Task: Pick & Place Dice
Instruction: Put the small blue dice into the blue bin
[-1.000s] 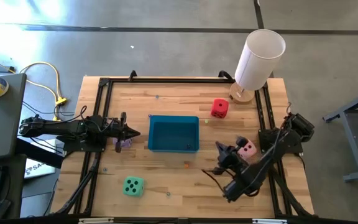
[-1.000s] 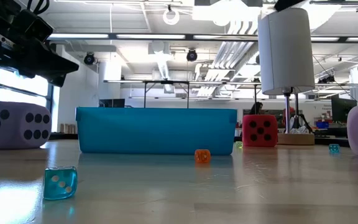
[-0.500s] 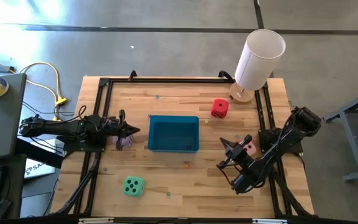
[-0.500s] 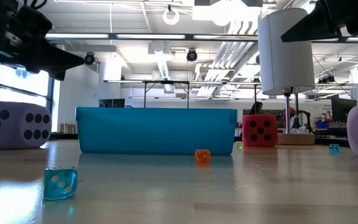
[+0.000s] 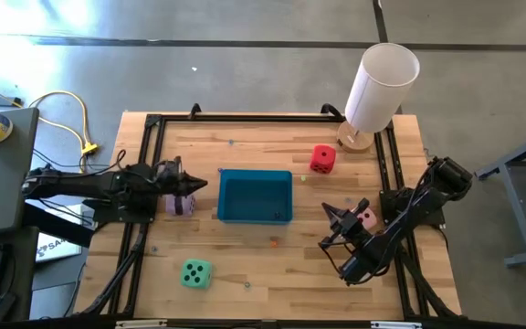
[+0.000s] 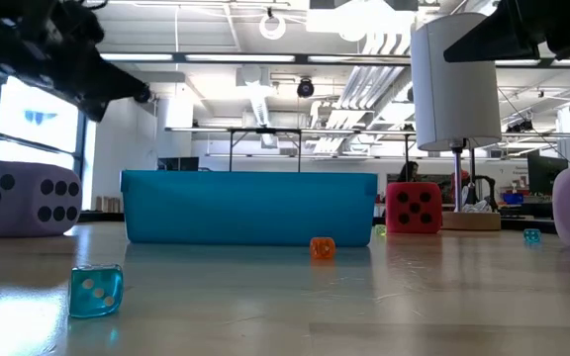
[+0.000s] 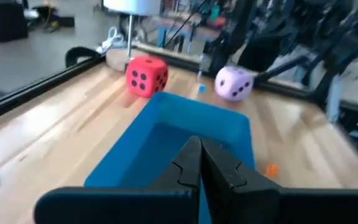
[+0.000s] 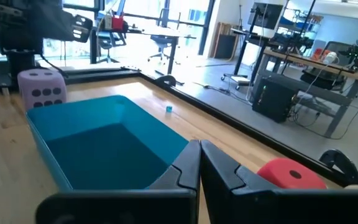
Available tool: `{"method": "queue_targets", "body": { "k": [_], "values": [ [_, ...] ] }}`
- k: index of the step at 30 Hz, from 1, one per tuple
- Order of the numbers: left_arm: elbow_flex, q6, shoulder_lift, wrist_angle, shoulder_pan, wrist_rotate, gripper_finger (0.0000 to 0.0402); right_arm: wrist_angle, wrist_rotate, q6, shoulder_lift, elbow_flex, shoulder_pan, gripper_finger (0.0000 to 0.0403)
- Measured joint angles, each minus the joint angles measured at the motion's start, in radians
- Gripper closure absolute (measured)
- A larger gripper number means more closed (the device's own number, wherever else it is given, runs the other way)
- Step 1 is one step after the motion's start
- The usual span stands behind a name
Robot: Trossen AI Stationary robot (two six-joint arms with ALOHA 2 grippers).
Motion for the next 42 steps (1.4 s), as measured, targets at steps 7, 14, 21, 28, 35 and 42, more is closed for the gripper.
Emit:
{"method": "queue_targets", "body": {
  "k": [7,14,21,28,35,42],
  "values": [
    [0.229,-0.008,0.285,-0.191,0.077,0.003,0.0401,0.010,-0.002,-0.001,0.000,0.000,0.000,0.0401],
    [0.529,0.033,0.527,-0.468,0.211,0.025,0.0401,0.010,-0.010,-0.001,0.000,0.001,0.000,0.0401],
    [0.742,0.139,0.691,-0.775,0.366,0.198,0.0401,0.022,-0.029,-0.024,0.000,0.001,-0.001,0.0401],
    [0.763,0.291,0.748,-0.869,0.571,0.199,0.0401,0.033,-0.037,-0.024,0.000,0.001,-0.001,0.0401],
    [0.763,0.289,0.844,-0.823,0.715,0.206,0.0401,0.038,-0.048,-0.024,0.000,0.001,-0.001,0.0401],
    [0.763,0.346,0.981,-0.827,0.708,0.198,0.0401,0.045,-0.056,-0.028,0.000,0.001,-0.001,0.0401]
  ]
}}
